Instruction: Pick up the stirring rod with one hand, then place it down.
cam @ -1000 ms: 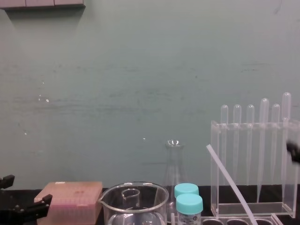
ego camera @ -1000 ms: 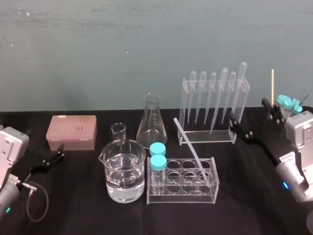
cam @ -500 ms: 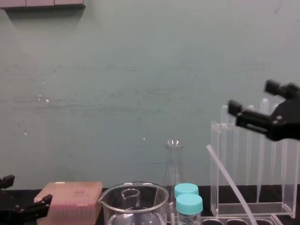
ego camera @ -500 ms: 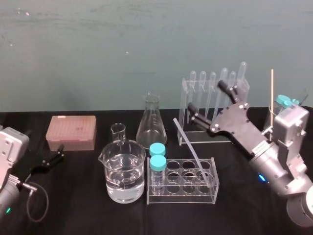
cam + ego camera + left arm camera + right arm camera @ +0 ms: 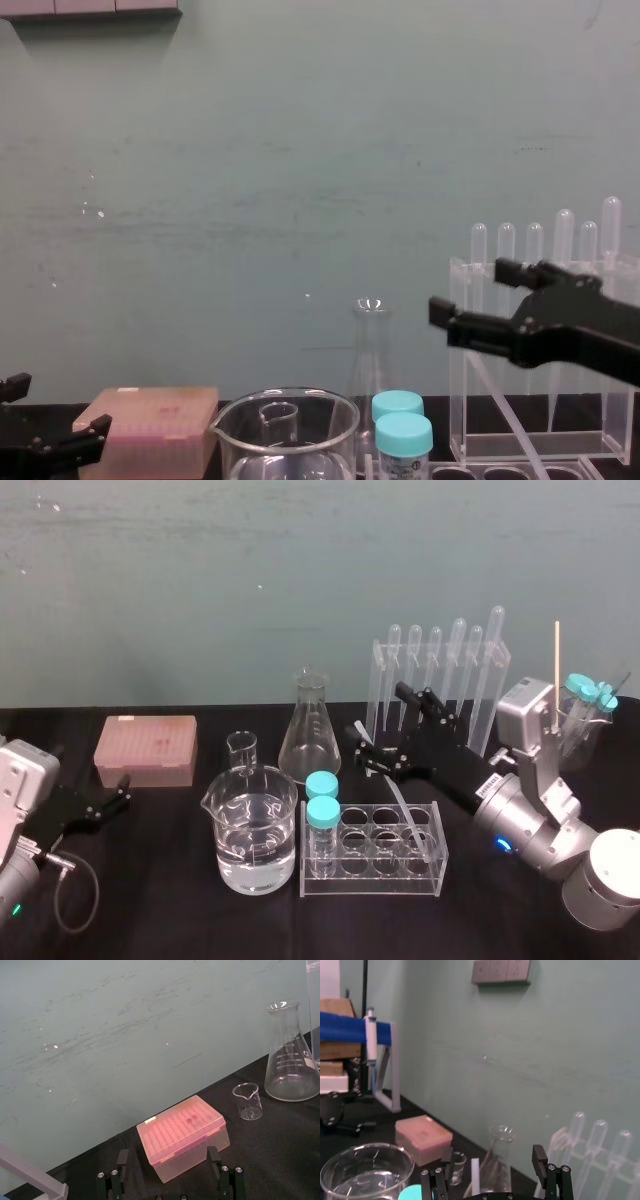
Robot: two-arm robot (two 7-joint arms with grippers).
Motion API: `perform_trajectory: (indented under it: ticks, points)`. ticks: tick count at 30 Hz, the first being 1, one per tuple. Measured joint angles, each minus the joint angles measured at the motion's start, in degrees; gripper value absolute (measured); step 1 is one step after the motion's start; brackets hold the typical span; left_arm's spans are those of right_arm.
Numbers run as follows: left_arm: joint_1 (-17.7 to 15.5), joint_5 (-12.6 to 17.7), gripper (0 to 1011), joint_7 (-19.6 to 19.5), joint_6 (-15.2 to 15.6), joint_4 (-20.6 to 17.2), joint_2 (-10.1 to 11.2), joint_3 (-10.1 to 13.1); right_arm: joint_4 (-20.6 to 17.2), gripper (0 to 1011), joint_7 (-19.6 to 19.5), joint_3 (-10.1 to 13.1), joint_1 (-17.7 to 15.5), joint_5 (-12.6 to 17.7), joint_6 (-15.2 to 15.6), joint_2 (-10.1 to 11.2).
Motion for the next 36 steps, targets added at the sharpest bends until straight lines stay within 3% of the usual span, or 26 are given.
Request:
perform_trajectory:
  ticks: [6, 13, 29, 36]
  points:
    - [0.0, 0.0, 1000, 0.0, 0.0, 0.0, 0.0, 0.0, 3.2, 1002, 2.6, -0.7, 1.5, 0.3, 2.7, -1.3]
    - [0.0, 0.0, 1000, 0.0, 0.0, 0.0, 0.0, 0.0, 5.3, 1002, 3.9, -0.9, 1.8, -0.6, 3.8, -2.1]
    - [0.0, 0.0, 1000, 0.0, 0.0, 0.0, 0.0, 0.0, 5.9, 1002, 4.4, -0.5, 1.7, -1.4, 3.3, -2.4]
    - [0.0, 0.0, 1000, 0.0, 0.0, 0.0, 0.0, 0.0, 5.8, 869, 4.4, -0.5, 1.6, -1.3, 3.4, -2.4]
